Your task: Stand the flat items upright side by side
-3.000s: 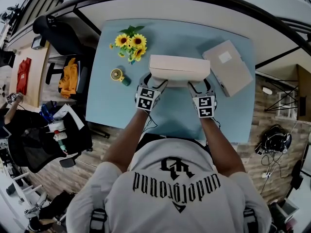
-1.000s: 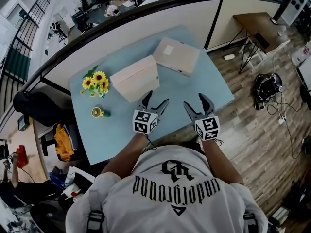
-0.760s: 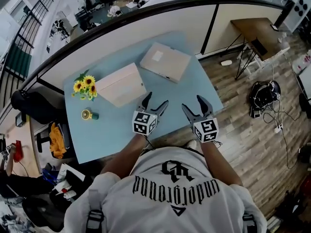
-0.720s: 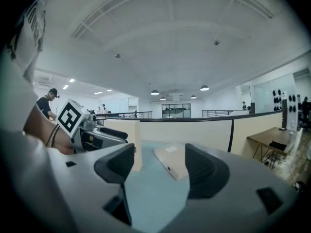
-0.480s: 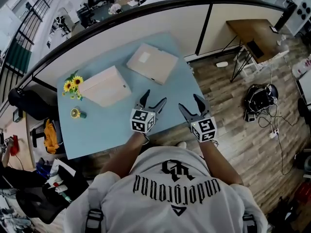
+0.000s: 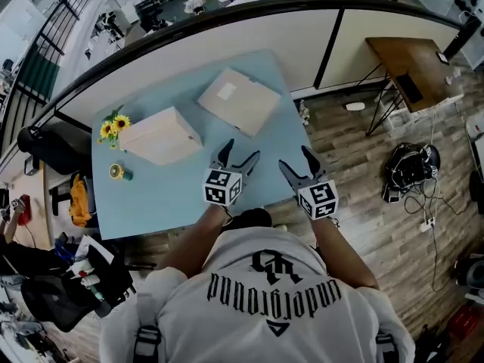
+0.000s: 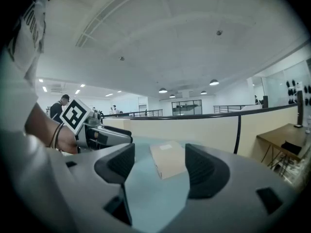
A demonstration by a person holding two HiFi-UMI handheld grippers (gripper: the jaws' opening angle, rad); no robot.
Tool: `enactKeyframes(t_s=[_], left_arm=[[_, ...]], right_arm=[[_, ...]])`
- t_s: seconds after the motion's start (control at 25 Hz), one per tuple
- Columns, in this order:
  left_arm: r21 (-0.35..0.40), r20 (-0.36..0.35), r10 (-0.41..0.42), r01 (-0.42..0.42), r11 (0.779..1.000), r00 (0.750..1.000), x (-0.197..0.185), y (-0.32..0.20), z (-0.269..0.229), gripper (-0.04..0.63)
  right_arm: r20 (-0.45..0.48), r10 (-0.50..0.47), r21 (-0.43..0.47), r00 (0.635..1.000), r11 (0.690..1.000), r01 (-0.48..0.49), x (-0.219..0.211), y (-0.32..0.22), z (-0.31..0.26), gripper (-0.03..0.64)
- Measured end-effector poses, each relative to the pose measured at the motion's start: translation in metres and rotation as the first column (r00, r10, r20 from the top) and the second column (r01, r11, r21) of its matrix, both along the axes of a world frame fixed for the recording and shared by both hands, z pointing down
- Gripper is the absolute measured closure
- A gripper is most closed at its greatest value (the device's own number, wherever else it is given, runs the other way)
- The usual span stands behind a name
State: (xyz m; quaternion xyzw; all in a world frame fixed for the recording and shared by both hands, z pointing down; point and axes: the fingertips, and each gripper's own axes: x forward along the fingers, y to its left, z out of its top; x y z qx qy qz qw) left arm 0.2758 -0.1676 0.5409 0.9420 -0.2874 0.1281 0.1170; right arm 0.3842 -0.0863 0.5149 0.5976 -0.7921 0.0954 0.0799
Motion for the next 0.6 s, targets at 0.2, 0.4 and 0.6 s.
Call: enactKeyframes(t_s=[0.2,0.4,0.6], left_arm=[[-0.014,-0.003,-0.044,0.044,0.999,0.999,-0.005,-0.041,0.004,0.216],[-0.028,-0.008,-0.062,0.062,0.998,0.998,-0.011,-0.077,0.007,0.215],[-0.035,-0.016,-0.090,0.090,0.995,0.996,-0.018,-0.101,0.006,0.213]], right_arm=[[-0.003,-0.054,-0.016,0.999,0.998,0.054,-0.004,-0.045,0.004,0.299],[-0.018,-0.092,-0.031,0.996,0.995,0.092,-0.010,-0.090,0.004,0.299],[-0.029,-0.140,-0.044,0.990,0.989,0.138,-0.020,-0.126,0.004,0.298]])
